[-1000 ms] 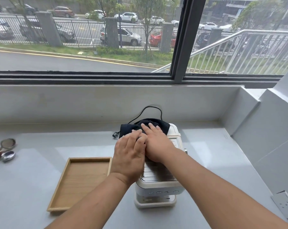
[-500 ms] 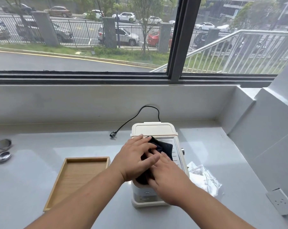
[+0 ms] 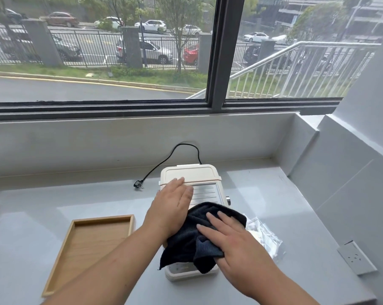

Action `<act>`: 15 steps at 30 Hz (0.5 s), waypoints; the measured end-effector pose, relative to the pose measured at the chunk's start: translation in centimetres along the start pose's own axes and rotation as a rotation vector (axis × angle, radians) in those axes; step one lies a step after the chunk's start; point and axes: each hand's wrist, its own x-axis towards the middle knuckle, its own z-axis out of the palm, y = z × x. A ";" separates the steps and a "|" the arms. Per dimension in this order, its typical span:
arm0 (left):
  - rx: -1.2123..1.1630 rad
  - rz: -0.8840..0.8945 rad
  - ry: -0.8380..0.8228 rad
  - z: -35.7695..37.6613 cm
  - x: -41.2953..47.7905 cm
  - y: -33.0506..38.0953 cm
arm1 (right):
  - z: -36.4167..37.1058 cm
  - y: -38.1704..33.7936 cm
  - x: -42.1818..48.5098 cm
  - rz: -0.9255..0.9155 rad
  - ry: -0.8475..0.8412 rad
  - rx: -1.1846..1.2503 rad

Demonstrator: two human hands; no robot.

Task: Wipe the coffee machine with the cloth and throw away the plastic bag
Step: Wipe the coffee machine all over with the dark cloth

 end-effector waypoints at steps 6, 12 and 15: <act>0.016 -0.050 -0.066 -0.1 0.7 0.1 | -0.3 3.1 2.3 0.201 0.118 0.294; 0.233 -0.008 0.018 1.4 -0.2 -0.2 | -1.6 5.1 7.2 0.236 0.179 0.431; 0.262 0.012 0.031 1.4 -0.3 -0.3 | -1.9 5.9 9.1 0.246 0.221 0.585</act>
